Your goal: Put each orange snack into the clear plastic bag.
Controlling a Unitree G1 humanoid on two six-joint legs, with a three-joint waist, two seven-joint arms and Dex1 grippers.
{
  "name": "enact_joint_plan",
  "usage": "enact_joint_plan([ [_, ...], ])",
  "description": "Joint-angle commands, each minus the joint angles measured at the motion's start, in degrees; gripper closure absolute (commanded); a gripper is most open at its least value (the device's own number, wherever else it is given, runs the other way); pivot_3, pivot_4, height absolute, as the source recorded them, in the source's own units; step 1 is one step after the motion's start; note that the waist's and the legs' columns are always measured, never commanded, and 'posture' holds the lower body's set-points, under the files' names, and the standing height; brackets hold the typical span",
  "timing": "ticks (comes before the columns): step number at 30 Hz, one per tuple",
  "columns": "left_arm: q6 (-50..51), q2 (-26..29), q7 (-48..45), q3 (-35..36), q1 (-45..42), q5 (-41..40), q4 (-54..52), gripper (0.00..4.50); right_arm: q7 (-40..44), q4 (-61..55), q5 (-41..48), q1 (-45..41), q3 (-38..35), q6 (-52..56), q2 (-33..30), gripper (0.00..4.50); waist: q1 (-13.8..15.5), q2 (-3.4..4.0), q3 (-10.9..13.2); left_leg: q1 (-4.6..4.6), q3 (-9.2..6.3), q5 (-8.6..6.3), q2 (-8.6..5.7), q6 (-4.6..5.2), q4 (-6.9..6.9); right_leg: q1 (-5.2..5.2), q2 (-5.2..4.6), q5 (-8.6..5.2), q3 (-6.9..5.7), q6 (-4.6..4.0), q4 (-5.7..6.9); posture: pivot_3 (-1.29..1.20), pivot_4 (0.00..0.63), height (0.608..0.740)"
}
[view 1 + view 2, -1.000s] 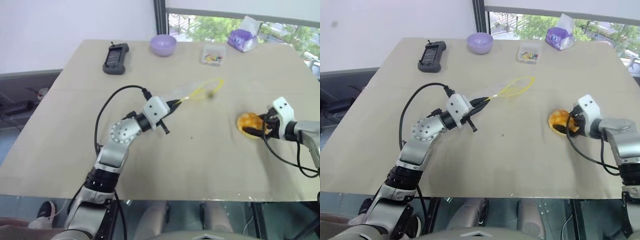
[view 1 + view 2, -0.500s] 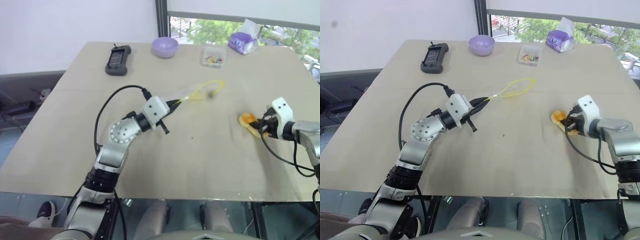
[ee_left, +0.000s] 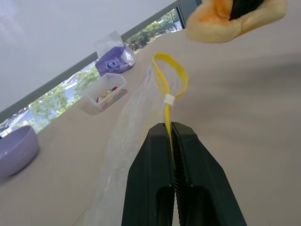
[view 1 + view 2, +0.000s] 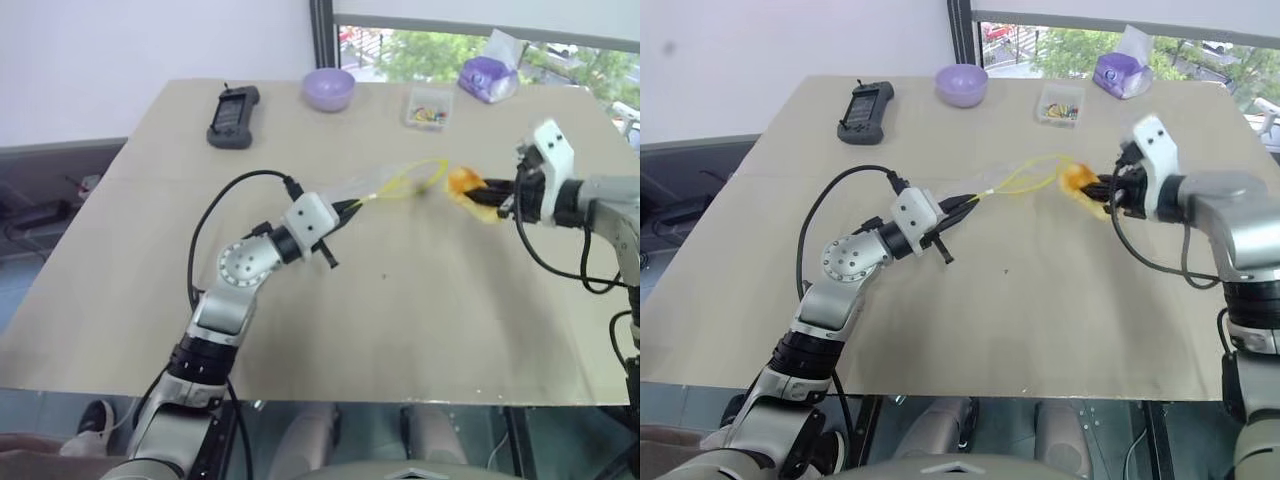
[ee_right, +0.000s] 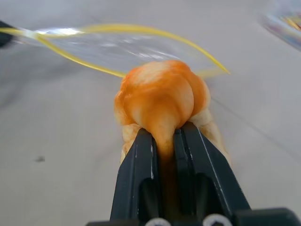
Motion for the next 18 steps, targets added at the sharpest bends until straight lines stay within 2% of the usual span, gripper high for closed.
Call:
enact_joint_plan([
  [1, -1.3, -0.1, -0.3, -0.1, -0.7, 0.1, -0.7, 4.5, 2.1, 0.2, -2.0, -4.1, 3.9, -2.3, -0.5, 4.5, 0.0, 0.0, 0.0, -0.08, 0.01, 0.0, 0.0, -0.01, 0.02, -0.11, 0.0, 0.0, 0.0, 0.0, 0.03, 0.0, 0.15, 0.74],
  [7, -1.5, -0.5, -0.4, -0.6, -0.9, 0.1, -0.5, 4.5, 2.7, 9.3, -6.3, -9.5, 9.1, -7.6, 3.5, 4.5, -0.4, 0.0, 0.0, -0.52, 0.06, 0.02, -0.01, -0.03, 0.1, -0.65, -0.01, 0.0, 0.06, 0.0, 0.21, 0.0, 0.15, 0.74],
  [18, -2.9, 0.2, -3.2, -1.3, -0.7, 0.1, -0.8, 4.5, 7.7, 22.4, -9.9, -15.7, 11.8, -12.7, 8.5, 4.5, -0.6, 0.01, 0.0, -0.54, 0.1, 0.02, -0.01, -0.03, 0.08, -0.73, -0.01, 0.0, 0.12, -0.01, 0.25, 0.0, 0.15, 0.74],
])
